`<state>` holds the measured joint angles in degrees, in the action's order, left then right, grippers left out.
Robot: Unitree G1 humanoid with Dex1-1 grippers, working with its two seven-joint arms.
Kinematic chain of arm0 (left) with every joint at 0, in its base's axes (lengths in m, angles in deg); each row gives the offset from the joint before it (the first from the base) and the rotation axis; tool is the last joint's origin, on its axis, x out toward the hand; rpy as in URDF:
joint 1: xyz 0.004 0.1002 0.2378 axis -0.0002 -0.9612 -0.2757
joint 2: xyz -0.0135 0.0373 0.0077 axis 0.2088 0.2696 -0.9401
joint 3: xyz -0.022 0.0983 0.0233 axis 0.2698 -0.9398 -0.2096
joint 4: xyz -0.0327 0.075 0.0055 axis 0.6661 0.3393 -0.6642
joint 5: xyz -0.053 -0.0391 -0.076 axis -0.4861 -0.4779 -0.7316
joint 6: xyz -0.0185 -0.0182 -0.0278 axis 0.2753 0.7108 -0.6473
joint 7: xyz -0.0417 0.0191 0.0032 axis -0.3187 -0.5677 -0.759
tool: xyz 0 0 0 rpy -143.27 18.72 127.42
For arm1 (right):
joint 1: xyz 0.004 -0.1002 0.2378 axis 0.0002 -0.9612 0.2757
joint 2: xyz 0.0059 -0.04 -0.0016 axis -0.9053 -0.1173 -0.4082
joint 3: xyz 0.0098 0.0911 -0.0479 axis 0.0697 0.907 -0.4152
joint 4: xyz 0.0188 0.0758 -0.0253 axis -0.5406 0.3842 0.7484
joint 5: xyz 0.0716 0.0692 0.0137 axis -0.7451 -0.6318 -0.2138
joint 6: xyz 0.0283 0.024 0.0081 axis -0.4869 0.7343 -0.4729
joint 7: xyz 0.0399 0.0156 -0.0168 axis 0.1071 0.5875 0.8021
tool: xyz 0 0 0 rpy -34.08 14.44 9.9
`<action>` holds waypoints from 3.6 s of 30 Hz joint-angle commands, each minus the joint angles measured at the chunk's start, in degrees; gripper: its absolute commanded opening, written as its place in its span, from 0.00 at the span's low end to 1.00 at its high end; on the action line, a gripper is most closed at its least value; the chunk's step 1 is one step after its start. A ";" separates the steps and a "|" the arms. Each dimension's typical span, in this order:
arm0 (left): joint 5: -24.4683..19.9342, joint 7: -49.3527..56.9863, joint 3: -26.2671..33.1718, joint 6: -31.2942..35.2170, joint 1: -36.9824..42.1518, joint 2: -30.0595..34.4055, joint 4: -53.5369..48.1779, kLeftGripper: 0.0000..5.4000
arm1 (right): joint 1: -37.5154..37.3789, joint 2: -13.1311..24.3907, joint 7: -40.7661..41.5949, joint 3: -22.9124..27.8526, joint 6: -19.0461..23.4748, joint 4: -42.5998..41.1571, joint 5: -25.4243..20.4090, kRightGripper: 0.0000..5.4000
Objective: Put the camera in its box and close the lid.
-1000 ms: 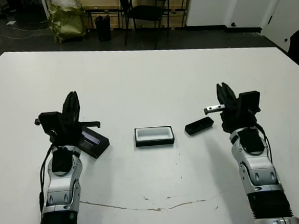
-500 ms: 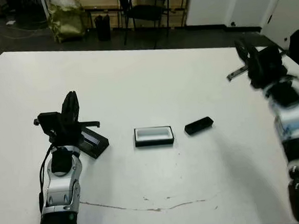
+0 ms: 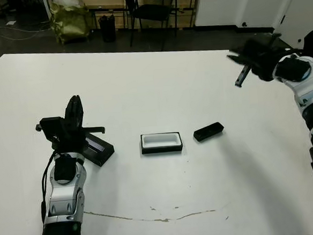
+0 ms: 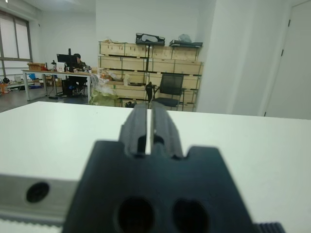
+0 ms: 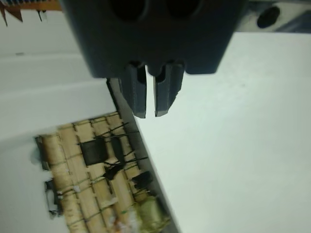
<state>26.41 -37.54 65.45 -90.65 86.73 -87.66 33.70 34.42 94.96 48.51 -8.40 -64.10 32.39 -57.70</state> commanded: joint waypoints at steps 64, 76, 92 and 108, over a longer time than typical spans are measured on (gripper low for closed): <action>0.67 1.40 -0.74 0.31 -1.68 -0.64 -0.03 0.01 | -5.90 -5.60 10.77 -8.41 4.59 8.53 6.52 0.00; 0.33 1.91 -1.23 0.34 -1.94 -1.02 -0.19 0.01 | -6.33 -5.24 12.24 -8.76 3.08 7.55 6.31 0.00; 0.83 2.31 -1.56 0.51 -1.68 -0.71 -0.65 0.01 | -6.51 -4.67 14.80 -7.63 4.34 7.85 5.24 0.00; 0.63 1.92 -1.04 0.35 -0.97 -0.57 -0.56 0.01 | -8.07 -0.84 21.07 -5.28 -3.27 6.35 2.26 0.00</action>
<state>27.16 -35.42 64.17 -90.85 85.39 -88.49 32.38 27.61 92.87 68.53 -14.06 -66.11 38.98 -54.78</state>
